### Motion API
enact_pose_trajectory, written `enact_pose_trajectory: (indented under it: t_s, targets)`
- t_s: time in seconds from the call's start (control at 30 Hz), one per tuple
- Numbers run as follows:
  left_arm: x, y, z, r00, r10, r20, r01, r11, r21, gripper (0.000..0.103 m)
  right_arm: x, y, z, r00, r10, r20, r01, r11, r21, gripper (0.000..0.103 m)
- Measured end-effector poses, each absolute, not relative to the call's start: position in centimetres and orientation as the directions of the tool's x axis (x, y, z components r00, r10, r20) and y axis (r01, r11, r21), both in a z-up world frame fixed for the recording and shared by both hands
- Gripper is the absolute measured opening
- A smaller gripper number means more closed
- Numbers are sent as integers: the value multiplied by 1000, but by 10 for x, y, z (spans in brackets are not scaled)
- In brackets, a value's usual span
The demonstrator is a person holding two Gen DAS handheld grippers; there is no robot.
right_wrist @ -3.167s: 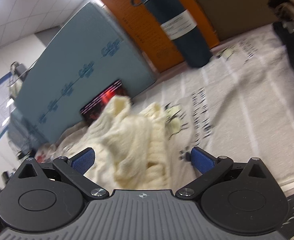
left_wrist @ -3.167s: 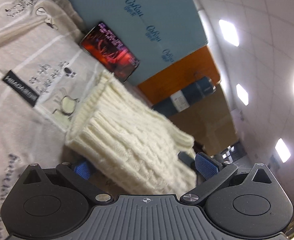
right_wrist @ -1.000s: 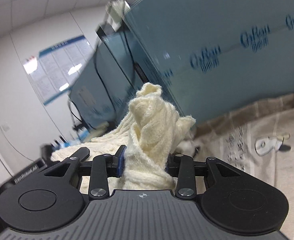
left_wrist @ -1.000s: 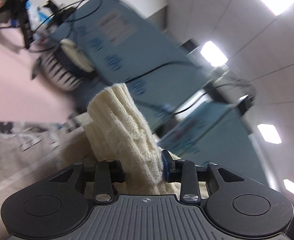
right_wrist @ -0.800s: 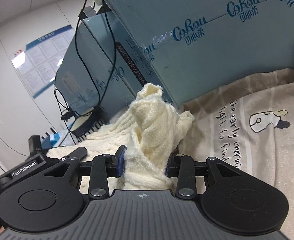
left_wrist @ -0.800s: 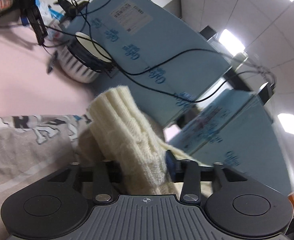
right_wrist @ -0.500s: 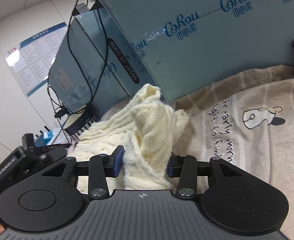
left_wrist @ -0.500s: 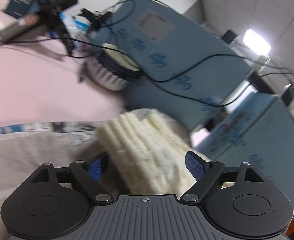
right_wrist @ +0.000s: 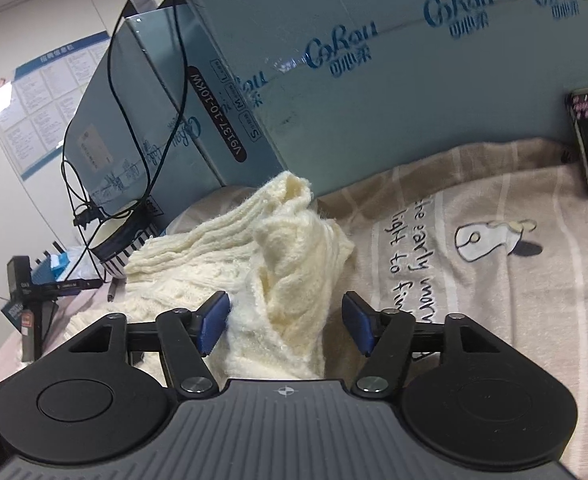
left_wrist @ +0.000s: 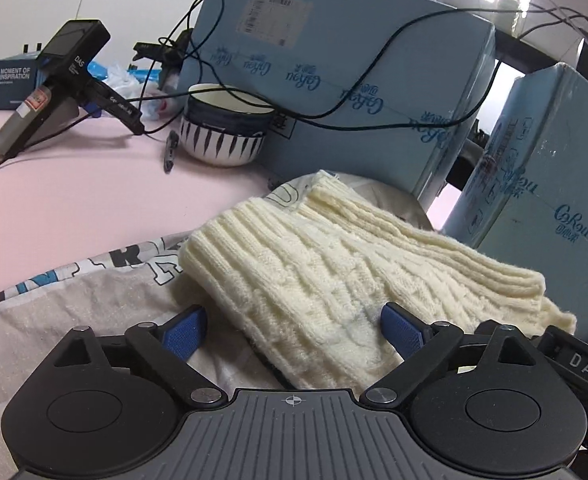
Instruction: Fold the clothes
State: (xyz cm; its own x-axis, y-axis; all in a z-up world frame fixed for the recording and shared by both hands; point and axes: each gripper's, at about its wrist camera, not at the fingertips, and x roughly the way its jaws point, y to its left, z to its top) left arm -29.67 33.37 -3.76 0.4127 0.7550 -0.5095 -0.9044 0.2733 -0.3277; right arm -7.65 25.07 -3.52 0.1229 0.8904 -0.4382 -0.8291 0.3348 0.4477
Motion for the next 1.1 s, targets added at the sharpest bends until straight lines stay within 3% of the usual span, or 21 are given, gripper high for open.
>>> enact_pose_trajectory:
  t_s: [0.33, 0.47, 0.67, 0.83, 1.1]
  targets:
    - [-323, 333, -34, 319, 847, -425, -902, 135, -410, 96, -76, 224, -12, 190, 881, -433, -839, 375, 394, 73]
    - [-341, 329, -32, 292, 899, -325, -862, 101, -496, 96, -73, 200, -2, 202, 883, -425, -837, 381, 394, 77]
    - [-355, 304, -23, 65, 981, -183, -866, -36, -498, 96, -58, 143, 17, 125, 906, -404, -791, 337, 510, 86]
    - [-345, 268, 0, 148, 976, -161, -900, 66, -431, 97, -45, 103, 27, 68, 929, -365, -783, 276, 558, 91]
    - [-301, 178, 37, 205, 970, -132, -960, 172, -222, 103, -22, 83, 23, -2, 933, -360, -773, 227, 593, 96]
